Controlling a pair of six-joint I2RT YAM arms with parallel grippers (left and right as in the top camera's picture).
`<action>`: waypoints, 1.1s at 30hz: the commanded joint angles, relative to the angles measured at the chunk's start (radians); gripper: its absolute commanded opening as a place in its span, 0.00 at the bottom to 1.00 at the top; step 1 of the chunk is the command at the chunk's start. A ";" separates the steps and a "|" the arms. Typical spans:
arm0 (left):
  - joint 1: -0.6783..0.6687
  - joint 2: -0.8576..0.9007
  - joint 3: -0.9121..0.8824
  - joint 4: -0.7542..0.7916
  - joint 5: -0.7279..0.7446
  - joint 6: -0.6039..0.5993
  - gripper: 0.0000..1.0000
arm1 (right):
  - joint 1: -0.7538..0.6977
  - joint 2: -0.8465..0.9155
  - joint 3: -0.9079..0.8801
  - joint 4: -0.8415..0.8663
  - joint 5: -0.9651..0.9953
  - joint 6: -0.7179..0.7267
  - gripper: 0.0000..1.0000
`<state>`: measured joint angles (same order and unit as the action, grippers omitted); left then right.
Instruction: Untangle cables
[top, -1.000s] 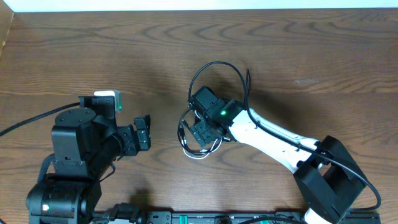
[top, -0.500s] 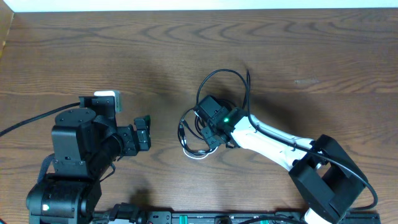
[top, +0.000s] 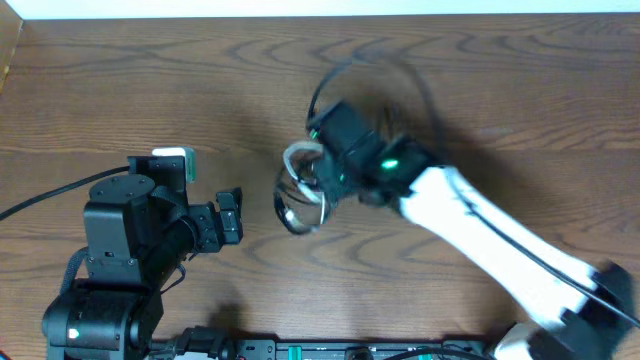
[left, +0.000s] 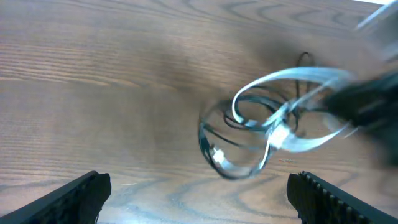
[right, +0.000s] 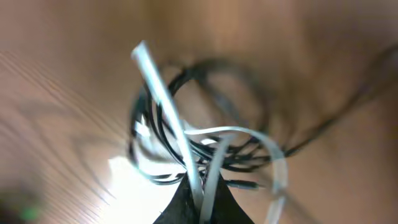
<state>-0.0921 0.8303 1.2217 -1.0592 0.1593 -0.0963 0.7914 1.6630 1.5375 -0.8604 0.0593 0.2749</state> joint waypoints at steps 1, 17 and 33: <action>0.005 -0.002 0.002 -0.003 0.016 0.014 0.96 | -0.042 -0.135 0.143 -0.004 0.098 -0.072 0.01; 0.005 -0.002 0.002 -0.003 0.021 0.013 0.96 | -0.182 -0.349 0.239 0.009 0.093 -0.082 0.01; 0.001 0.249 -0.029 0.069 0.514 0.377 0.96 | -0.182 -0.319 0.239 0.083 -0.151 -0.082 0.01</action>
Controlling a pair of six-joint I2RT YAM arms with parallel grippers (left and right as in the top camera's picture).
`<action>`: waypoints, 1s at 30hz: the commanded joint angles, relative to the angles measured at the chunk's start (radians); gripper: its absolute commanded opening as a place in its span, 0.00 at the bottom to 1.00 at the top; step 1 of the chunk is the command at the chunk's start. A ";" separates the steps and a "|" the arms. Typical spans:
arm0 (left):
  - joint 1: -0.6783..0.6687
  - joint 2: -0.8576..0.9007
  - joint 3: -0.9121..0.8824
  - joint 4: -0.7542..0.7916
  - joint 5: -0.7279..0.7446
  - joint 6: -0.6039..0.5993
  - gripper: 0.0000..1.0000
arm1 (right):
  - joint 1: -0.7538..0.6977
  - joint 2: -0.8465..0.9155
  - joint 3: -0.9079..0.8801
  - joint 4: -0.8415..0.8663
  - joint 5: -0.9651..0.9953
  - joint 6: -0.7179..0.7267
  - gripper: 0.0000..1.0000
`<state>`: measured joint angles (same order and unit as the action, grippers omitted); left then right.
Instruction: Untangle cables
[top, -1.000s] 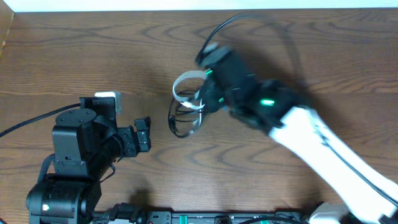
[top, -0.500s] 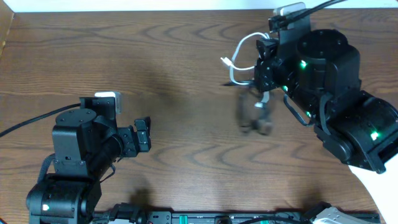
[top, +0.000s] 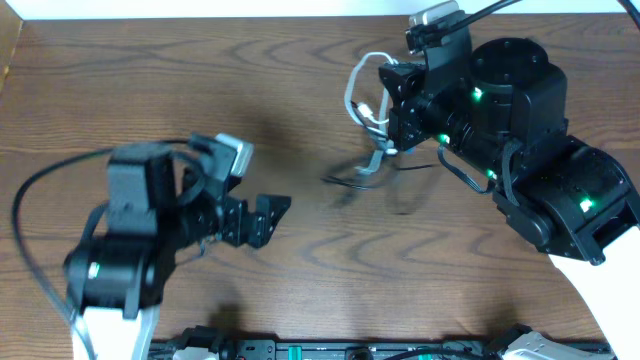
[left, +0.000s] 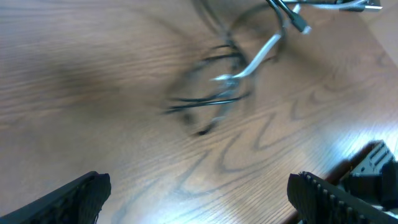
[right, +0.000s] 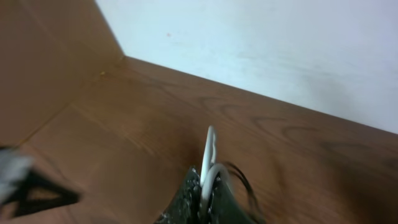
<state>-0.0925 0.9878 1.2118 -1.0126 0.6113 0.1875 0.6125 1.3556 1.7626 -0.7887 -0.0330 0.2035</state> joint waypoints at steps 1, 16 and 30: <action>0.002 0.124 -0.019 0.038 0.062 0.093 0.96 | -0.003 -0.014 0.014 0.010 -0.063 -0.011 0.01; 0.002 0.291 -0.019 0.365 0.238 0.088 1.00 | -0.003 -0.060 0.014 -0.046 -0.200 -0.011 0.01; -0.164 0.293 -0.019 0.367 0.400 0.385 0.99 | -0.003 -0.101 0.014 -0.050 -0.452 -0.089 0.01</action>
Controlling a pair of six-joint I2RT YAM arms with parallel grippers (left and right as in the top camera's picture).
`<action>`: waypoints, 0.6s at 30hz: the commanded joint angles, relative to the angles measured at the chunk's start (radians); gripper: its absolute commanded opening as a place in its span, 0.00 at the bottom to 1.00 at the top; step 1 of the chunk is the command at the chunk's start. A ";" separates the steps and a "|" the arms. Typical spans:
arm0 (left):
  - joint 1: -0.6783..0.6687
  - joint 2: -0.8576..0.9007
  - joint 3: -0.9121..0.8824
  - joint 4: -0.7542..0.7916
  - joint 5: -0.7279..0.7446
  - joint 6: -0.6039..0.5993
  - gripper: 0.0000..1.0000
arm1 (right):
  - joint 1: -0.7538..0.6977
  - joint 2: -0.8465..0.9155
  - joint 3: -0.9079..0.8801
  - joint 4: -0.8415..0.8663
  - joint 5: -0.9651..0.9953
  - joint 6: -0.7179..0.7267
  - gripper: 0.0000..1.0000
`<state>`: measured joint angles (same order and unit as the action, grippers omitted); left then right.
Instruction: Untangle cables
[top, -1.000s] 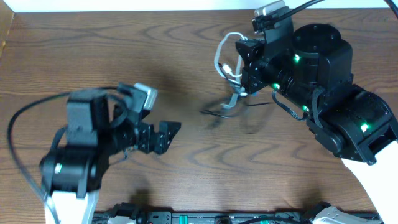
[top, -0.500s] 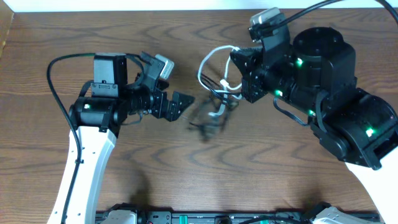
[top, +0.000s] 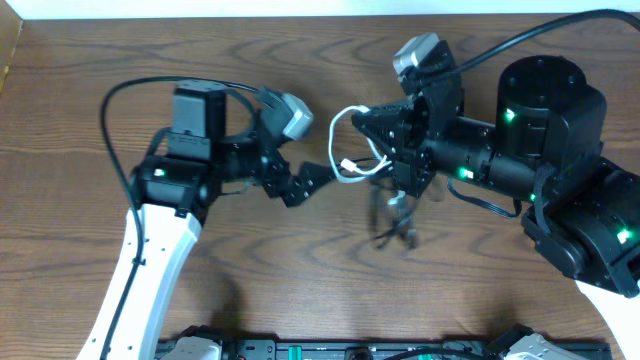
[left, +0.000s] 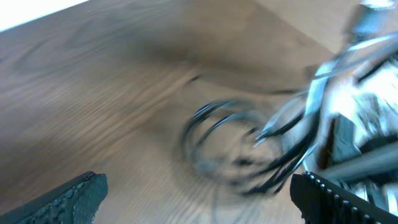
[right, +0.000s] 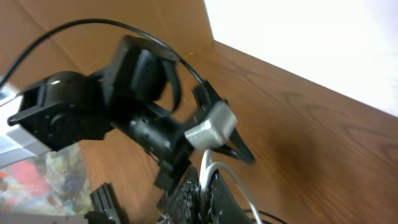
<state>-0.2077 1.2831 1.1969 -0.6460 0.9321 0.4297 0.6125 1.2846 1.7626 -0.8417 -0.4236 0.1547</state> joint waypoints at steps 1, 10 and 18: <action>-0.066 -0.002 -0.004 0.001 0.076 0.150 0.99 | -0.003 -0.034 0.014 0.001 -0.062 -0.040 0.01; -0.154 0.004 -0.004 -0.018 -0.060 0.161 0.98 | -0.003 -0.070 0.014 -0.026 -0.034 -0.067 0.01; -0.154 0.004 -0.004 -0.076 -0.167 0.161 0.98 | -0.003 -0.075 0.014 -0.043 0.045 -0.067 0.01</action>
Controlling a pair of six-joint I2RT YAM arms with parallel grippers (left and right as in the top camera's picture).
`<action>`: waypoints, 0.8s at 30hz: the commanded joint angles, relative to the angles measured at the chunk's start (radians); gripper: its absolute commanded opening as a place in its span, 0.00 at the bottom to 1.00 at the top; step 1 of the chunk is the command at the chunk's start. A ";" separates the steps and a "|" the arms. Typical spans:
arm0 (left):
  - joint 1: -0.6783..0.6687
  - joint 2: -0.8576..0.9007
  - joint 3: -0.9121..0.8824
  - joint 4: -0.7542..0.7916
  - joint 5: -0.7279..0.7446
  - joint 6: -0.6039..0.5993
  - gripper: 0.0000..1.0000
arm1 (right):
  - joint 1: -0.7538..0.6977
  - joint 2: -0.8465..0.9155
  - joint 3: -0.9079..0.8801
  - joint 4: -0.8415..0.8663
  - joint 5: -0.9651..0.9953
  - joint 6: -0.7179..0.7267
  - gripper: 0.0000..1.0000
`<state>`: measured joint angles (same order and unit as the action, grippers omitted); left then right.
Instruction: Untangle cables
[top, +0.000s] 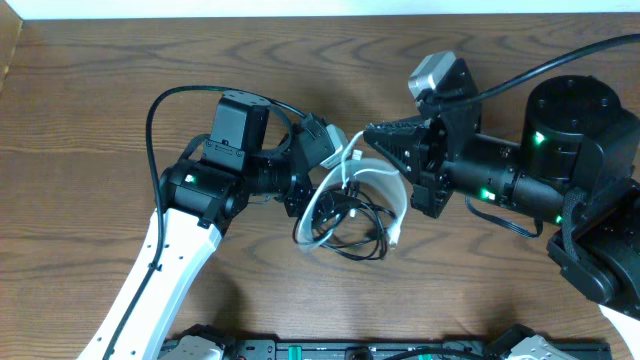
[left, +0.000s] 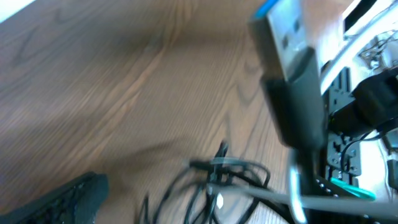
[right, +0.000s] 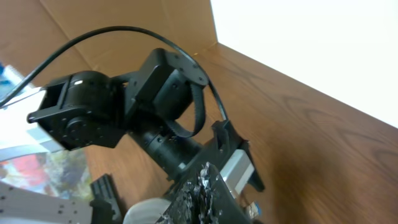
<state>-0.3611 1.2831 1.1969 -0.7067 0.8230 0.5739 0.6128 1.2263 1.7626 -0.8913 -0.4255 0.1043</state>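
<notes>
The tangle is a white flat cable (top: 396, 196) looped through thin black cables (top: 350, 236) at the table's middle. My right gripper (top: 375, 142) is above it, shut, and the white cable arcs down from its tip. In the right wrist view the right gripper (right: 205, 178) is pressed shut, and the cable is hidden between the fingers. My left gripper (top: 312, 185) sits at the tangle's left edge, open. In the left wrist view a black USB plug (left: 286, 59) with a blue insert hangs close to the camera. It hides the right finger of the left gripper (left: 196, 186), and black cables (left: 230, 172) lie below.
The wooden table (top: 120, 60) carries only the tangle. A cardboard wall (right: 93, 31) stands behind the left arm. The left arm's own black lead (top: 185, 93) loops over its wrist. An equipment rail (top: 300, 350) runs along the front edge.
My left gripper has moved right, from just left of the hanging tangle to its edge. The cables now spread lower and wider beneath both grippers. The right gripper stays shut.
First my right gripper was low over the table, shut on the tangle, with the left arm folded at the front left. Then the right held the cables raised at the back right. Then both grippers met at the middle, and now the left is at the tangle.
</notes>
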 joint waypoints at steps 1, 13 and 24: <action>0.000 0.004 -0.004 -0.019 -0.058 0.017 0.98 | -0.003 -0.018 0.014 0.006 0.058 -0.016 0.01; 0.000 0.004 -0.004 -0.036 -0.058 0.017 0.98 | -0.003 -0.034 0.014 -0.075 0.230 -0.016 0.01; 0.079 -0.018 -0.003 0.150 -0.129 -0.220 0.98 | -0.003 0.117 -0.017 -0.389 0.570 0.192 0.18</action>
<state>-0.3233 1.2831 1.1965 -0.5865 0.7460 0.4938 0.6128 1.2854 1.7634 -1.2556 0.0120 0.1986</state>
